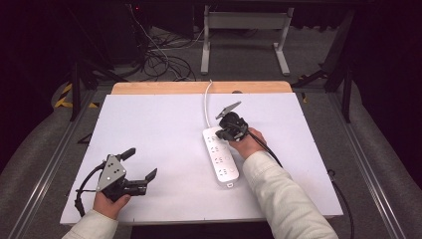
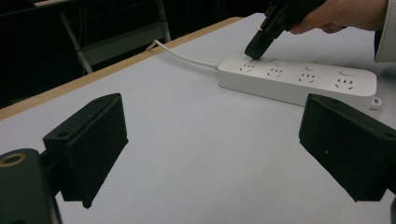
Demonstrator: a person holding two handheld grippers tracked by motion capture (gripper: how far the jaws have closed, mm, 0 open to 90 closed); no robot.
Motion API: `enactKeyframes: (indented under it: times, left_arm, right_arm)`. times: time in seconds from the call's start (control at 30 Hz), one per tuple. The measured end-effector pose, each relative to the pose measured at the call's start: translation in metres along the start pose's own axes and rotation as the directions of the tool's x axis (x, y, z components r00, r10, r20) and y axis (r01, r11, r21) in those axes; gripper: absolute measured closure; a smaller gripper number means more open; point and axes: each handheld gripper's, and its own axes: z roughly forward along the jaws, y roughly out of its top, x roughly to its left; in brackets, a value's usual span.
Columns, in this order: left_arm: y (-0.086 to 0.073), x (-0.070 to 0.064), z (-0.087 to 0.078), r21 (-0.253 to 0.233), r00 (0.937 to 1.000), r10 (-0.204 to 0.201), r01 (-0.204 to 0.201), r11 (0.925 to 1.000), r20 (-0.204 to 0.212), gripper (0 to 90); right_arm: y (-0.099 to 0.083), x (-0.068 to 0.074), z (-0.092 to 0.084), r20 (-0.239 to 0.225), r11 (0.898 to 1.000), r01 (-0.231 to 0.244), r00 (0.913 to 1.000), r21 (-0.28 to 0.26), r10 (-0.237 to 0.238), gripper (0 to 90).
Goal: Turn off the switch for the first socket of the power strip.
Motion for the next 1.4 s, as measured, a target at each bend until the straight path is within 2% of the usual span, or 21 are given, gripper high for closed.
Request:
enactKeyframes:
  times: [1.4]
  left_arm:
    - [-0.0001,-0.0011,0.0008,-0.001,0.9999,-0.011,0.011,0.9999,0.006,8.5]
  right_arm:
    - [-0.0015,0.0036,0.0007,0.019,1.000,0.008,0.9998,0.005,-0.008,90.0]
